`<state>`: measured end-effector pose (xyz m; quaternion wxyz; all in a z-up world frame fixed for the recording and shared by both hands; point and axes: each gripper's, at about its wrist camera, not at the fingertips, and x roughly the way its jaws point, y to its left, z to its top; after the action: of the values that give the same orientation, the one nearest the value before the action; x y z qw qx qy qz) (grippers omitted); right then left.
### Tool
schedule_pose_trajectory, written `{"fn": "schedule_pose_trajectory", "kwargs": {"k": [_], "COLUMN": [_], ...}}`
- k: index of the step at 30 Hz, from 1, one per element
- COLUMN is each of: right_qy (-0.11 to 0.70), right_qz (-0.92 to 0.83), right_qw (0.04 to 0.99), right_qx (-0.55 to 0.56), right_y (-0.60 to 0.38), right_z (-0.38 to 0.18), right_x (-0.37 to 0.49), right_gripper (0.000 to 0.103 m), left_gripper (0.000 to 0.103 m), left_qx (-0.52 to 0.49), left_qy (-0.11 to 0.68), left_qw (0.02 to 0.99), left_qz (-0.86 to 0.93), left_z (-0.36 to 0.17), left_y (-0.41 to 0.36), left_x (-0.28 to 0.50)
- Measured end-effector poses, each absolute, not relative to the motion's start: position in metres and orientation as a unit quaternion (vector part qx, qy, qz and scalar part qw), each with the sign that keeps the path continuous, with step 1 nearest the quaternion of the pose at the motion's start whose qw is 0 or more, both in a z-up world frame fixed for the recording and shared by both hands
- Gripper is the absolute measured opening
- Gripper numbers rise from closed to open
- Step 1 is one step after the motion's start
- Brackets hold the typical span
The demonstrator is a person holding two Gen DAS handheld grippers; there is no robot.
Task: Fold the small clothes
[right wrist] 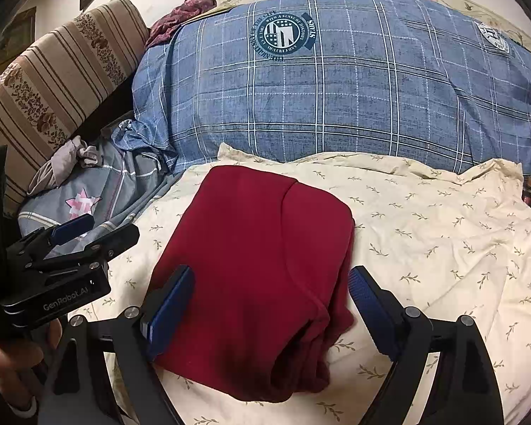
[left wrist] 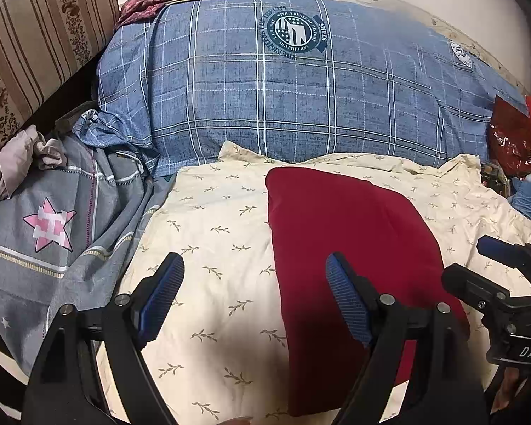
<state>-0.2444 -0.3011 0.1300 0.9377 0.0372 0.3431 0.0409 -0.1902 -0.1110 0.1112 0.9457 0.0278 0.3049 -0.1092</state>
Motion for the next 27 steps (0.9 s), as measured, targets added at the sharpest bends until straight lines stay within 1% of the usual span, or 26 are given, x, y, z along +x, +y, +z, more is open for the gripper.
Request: {"fn": "schedule_pose_trajectory", "kwargs": {"k": [27], "right_qy": [0.356], "right_qz": [0.044], "right_qw": [0.933], "right_qx": [0.039], "right_y": [-0.2982], "right_z": [0.1244], "right_x": [-0.2371], "right_gripper": [0.09], "left_gripper": [0.082], "left_qx": [0.031], "left_qy": [0.315], "left_qw": [0.943], "left_qz": [-0.103], "left_z": [0.1052], "left_y": [-0.1086], "left_x": [-0.1817]}}
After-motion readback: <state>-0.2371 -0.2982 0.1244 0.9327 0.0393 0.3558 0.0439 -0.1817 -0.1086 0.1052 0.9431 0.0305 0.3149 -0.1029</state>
